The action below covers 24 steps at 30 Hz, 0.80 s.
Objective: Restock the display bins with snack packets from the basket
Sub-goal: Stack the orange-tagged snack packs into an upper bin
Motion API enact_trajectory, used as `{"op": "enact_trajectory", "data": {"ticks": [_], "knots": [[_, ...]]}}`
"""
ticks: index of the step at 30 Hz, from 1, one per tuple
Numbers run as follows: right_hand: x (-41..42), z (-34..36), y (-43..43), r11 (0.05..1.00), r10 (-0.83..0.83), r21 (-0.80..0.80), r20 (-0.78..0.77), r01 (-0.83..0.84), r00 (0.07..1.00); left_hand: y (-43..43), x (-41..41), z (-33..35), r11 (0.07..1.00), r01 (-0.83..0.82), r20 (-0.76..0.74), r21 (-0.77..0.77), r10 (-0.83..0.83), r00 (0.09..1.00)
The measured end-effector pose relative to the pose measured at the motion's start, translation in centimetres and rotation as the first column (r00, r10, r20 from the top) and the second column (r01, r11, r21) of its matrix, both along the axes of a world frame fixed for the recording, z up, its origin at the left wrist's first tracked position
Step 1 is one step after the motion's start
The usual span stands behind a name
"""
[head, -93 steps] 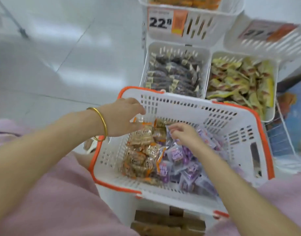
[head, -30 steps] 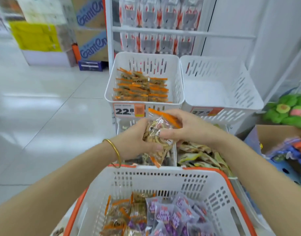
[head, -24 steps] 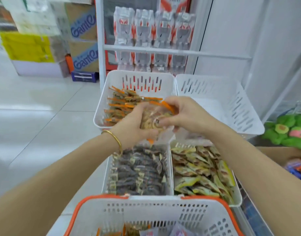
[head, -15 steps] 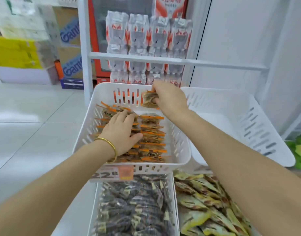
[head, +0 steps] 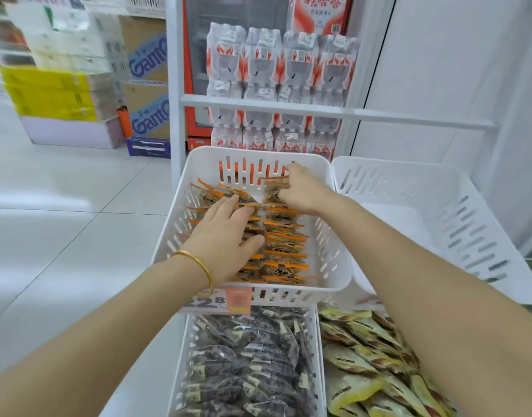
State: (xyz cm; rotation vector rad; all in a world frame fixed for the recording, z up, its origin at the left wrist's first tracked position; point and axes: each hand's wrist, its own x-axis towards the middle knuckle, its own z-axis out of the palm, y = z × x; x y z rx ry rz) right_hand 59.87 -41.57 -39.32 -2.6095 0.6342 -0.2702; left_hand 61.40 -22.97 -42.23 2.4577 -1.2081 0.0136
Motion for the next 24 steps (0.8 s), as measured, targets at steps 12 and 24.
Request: {"op": "enact_trajectory", "data": {"ticks": [12, 24], "knots": [[-26.0, -11.3, 21.1, 0.906, 0.245, 0.350, 0.024, -0.238, 0.969, 19.1, -19.1, -6.0, 0.950, 0.141, -0.157, 0.280, -0.099, 0.983], [-27.6, -30.9, 27.9, 0.969, 0.207, 0.207, -0.400, -0.132, 0.893, 25.4, -20.5, -13.1, 0.760, 0.189, -0.196, 0.622, -0.082, 0.977]]}}
